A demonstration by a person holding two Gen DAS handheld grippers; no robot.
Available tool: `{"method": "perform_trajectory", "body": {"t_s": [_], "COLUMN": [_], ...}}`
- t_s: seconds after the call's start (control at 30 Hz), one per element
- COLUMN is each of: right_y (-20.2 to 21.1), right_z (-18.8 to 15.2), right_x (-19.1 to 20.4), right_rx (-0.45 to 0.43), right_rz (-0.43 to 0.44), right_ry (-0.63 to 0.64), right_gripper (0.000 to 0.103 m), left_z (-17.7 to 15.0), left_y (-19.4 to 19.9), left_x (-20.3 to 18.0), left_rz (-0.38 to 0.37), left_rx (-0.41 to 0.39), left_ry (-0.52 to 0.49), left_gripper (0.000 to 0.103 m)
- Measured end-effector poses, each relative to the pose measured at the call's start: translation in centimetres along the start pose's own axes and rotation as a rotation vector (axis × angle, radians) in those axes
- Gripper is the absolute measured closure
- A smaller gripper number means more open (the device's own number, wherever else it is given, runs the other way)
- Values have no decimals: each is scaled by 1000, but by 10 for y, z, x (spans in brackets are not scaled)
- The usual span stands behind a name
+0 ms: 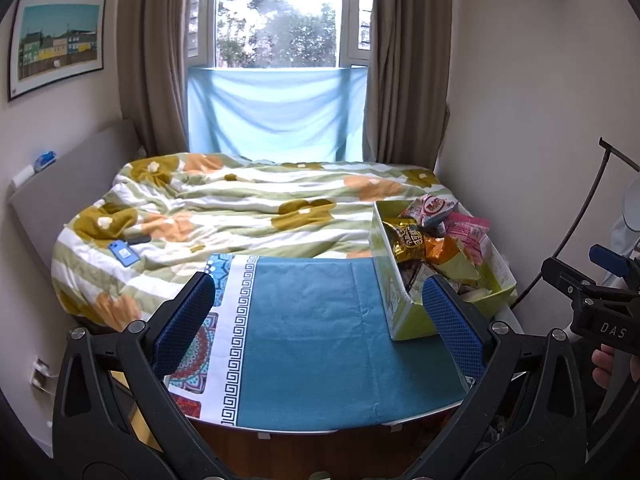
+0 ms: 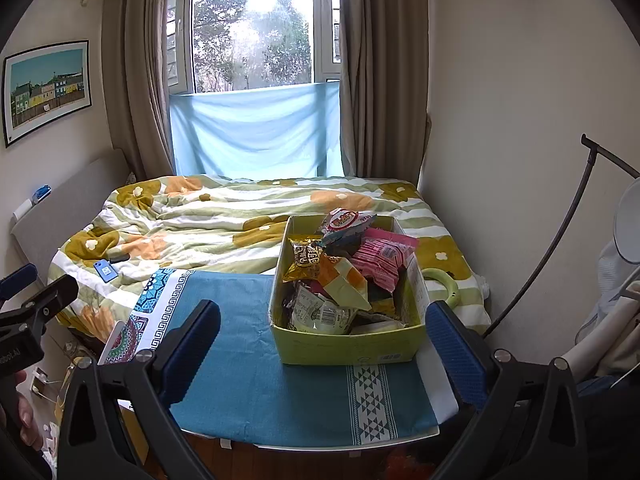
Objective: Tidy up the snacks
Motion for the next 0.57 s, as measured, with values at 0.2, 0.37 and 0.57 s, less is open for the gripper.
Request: {"method": "perform_trajectory", "body": {"t_s": [0.2, 0.37, 0.57], "right_y": [0, 0, -2], "right_z": [-1, -1, -1], "right_x": [2, 2, 2], "right_rx": [3, 1, 2], "right_rz": [0, -1, -1], "right_ry": [1, -1, -2], "right_gripper": [1, 1, 1], "left_z": [4, 8, 10], "left_y": [3, 5, 5], "left_x": [3, 2, 1], "left_rz": [15, 39, 36], "left_rx": [-18, -43, -56], "left_ry": [-4, -30, -31], "left_gripper": [0, 0, 0]}}
Point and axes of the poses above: each gripper's, at about its wrist camera, not at the fingertips, and y roughly against the way its jaws point, x to its left, z to its top, the point moved 9 cm from there along -y, roughly the way its jaws point, and after that the axes turned 8 degrees about -y, right-handed, at the moved point
